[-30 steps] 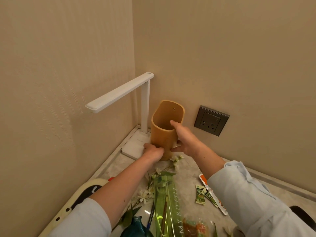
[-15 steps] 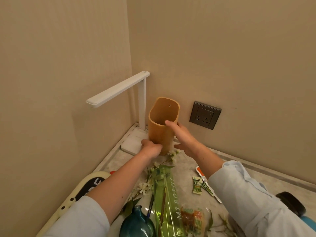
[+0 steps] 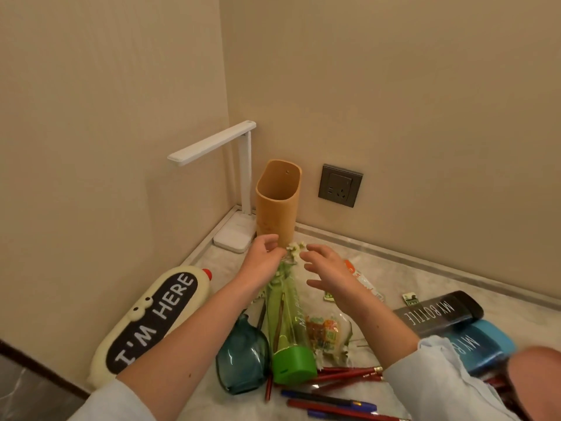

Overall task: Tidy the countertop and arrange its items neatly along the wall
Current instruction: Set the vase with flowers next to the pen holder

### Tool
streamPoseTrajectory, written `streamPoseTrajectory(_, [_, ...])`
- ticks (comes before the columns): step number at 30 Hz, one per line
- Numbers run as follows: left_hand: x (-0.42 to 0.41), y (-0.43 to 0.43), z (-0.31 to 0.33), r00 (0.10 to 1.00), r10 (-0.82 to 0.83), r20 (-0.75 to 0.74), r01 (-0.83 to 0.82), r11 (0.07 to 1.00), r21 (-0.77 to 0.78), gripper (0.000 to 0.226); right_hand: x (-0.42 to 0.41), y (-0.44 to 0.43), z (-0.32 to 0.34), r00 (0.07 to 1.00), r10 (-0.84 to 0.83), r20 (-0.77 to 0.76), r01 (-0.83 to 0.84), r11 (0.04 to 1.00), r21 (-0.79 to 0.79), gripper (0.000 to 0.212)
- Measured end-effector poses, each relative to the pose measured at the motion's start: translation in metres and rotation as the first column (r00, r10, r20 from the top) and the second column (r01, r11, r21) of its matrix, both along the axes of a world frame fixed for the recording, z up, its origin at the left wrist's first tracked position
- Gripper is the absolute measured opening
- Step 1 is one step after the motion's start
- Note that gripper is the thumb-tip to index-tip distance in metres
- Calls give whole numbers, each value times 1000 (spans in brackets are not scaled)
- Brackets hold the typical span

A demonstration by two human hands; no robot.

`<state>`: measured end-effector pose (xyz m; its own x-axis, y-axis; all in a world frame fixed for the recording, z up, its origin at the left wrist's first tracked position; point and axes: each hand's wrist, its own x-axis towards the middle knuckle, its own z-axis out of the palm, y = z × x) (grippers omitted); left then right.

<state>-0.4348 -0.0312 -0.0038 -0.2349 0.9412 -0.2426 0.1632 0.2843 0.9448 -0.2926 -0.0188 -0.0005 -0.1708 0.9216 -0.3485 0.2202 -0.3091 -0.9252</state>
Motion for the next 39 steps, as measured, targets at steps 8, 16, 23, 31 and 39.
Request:
streamPoseTrajectory(8, [25, -59, 1, 994, 101, -42, -91, 974, 208, 27, 30, -45, -3, 997, 59, -49, -57, 998, 35, 39])
streamPoseTrajectory(16, [23, -120, -2, 968, 235, -83, -214, 956, 202, 24, 24, -81, 5, 971, 234, -58, -228, 969, 93, 36])
streamPoseTrajectory(23, [-1, -162, -21, 943, 261, -205, -258, 965, 42, 33, -7, -111, -1, 948, 301, -101, -297, 954, 48, 36])
streamPoseTrajectory(31, [-21, -164, -49, 917, 6, -398, -99, 972, -214, 67, -36, -120, -17, 974, 166, -153, -185, 975, -122, 29])
streamPoseTrajectory(39, [-26, -148, -60, 902, -80, -425, -46, 959, -278, 93, -48, -125, -16, 988, 63, -144, -84, 987, -139, 20])
